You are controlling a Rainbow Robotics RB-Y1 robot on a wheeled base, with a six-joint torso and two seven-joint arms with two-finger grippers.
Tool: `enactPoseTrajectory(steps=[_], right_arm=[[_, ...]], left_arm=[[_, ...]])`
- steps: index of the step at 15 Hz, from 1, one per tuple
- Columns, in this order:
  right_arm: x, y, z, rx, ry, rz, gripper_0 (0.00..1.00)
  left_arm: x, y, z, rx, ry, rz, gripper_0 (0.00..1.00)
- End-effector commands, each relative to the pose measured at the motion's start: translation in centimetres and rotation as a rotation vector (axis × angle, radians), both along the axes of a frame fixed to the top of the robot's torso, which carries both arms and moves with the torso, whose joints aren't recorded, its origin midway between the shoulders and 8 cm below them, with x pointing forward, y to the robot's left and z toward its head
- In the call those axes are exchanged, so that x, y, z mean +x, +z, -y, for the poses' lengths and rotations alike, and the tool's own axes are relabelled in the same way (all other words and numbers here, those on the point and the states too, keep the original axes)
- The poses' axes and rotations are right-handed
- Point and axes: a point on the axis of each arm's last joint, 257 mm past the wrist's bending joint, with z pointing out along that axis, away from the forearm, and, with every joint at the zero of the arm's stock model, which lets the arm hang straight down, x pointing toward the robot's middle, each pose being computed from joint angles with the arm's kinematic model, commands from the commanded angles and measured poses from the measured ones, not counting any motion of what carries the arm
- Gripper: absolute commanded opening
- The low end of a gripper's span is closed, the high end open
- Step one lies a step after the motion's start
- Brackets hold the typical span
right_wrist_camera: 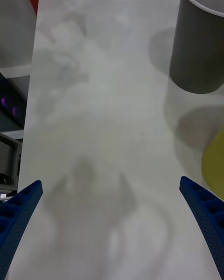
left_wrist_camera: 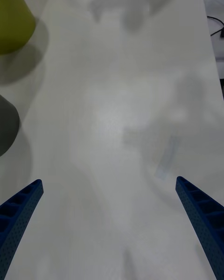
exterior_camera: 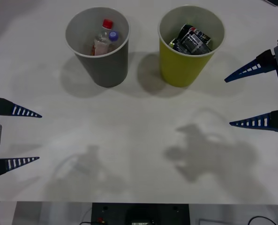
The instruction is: Put the can into the green bin and the plastic bottle into the gray bin
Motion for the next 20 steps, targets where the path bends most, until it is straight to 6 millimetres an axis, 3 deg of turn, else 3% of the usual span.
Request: enactPoseTrajectory(steps=[1, 9, 12, 20], right_arm=[[-1.8, -1.7, 1.8, -0.01, 0.018, 0.005, 1.0], [-4.7, -5.6, 5.1, -0.011, 0.022, 0.007, 1.0], [-4.9, -6.8, 6.2, -0.041, -0.003, 0.019, 1.0], [-4.4, -6.9, 6.5, -0.055, -0.006, 0.047, 1.0]], left_arm=[[0.0, 0.0, 0.0, 0.0, 0.0, 0.0, 0.98], [0.0, 0.0, 0.0, 0.0, 0.0, 0.0, 0.98], [0.0, 0.0, 0.0, 0.0, 0.0, 0.0, 0.98], [0.0, 0.0, 0.0, 0.0, 0.0, 0.0, 0.98]])
